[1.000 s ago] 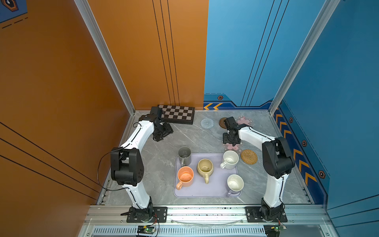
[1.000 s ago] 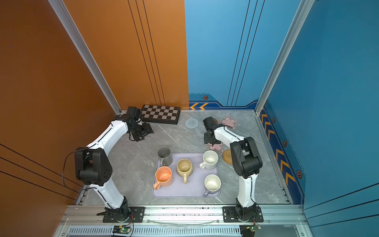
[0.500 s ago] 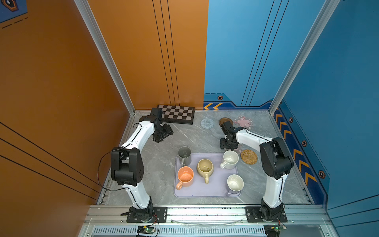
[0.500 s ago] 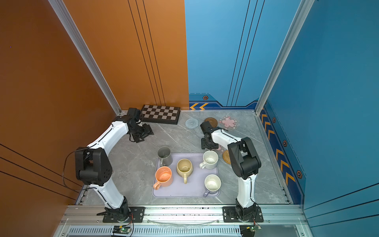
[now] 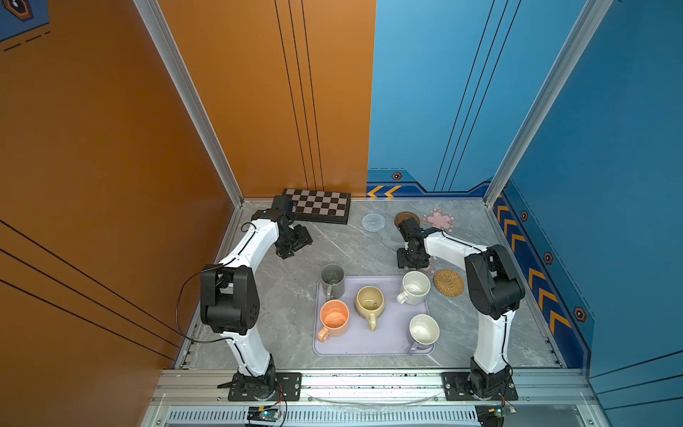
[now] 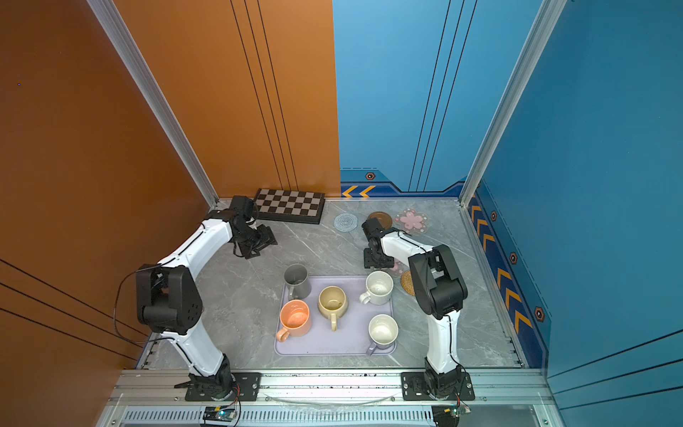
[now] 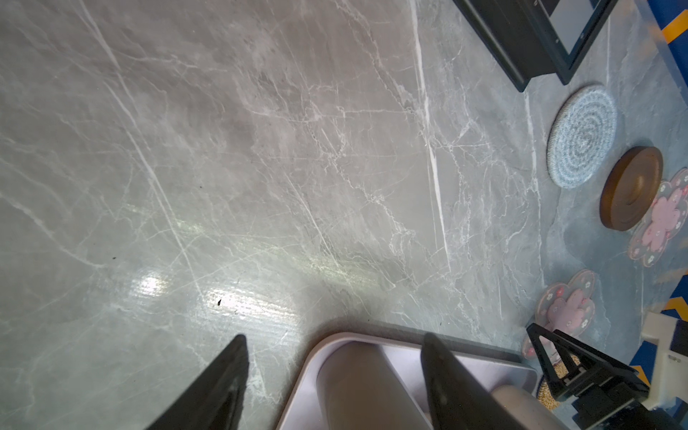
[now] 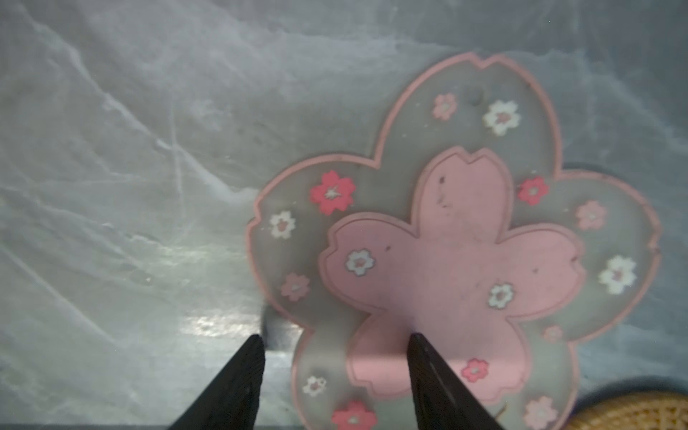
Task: Place cups on coasters
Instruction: Move the coaster to the middle-right of the table.
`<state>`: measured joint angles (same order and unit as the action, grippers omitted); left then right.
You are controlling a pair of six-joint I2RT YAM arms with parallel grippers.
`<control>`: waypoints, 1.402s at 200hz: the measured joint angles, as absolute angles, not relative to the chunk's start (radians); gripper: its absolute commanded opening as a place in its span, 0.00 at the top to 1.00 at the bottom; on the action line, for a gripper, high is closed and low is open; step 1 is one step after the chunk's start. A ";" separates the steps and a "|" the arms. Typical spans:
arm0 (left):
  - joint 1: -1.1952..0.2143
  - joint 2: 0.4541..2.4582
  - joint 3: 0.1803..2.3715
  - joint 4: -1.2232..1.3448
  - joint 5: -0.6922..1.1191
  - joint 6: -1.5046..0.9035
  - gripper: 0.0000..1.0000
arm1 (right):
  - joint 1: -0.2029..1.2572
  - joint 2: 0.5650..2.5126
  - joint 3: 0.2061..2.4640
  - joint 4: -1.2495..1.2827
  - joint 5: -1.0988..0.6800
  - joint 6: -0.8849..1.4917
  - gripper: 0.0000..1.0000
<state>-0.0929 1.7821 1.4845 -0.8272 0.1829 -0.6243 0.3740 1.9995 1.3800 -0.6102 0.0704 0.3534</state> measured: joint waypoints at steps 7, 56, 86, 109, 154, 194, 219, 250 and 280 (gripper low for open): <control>-0.093 1.782 1.485 -0.827 0.183 -0.624 0.26 | 0.363 2.000 1.380 -0.610 0.078 0.348 0.37; -0.093 1.793 1.485 -0.827 0.183 -0.625 0.26 | 0.310 2.009 1.391 -0.621 0.093 0.296 0.38; -0.096 1.804 1.487 -0.827 0.183 -0.627 0.26 | 0.297 2.018 1.409 -0.636 0.083 0.261 0.38; -0.106 1.814 1.496 -0.827 0.183 -0.630 0.26 | 0.255 2.030 1.422 -0.637 0.086 0.246 0.38; -0.120 1.822 1.507 -0.827 0.183 -0.637 0.26 | 0.174 2.043 1.442 -0.636 0.082 0.232 0.38; -0.124 1.828 1.514 -0.827 0.183 -0.644 0.26 | 0.158 2.042 1.441 -0.636 0.074 0.232 0.38; -0.126 1.828 1.515 -0.827 0.183 -0.645 0.26 | 0.153 2.041 1.435 -0.632 0.063 0.232 0.38; -0.127 1.828 1.515 -0.827 0.183 -0.646 0.26 | 0.131 2.018 1.400 -0.612 0.060 0.232 0.38; -0.131 1.828 1.515 -0.827 0.183 -0.648 0.26 | 0.087 1.995 1.367 -0.609 0.064 0.233 0.38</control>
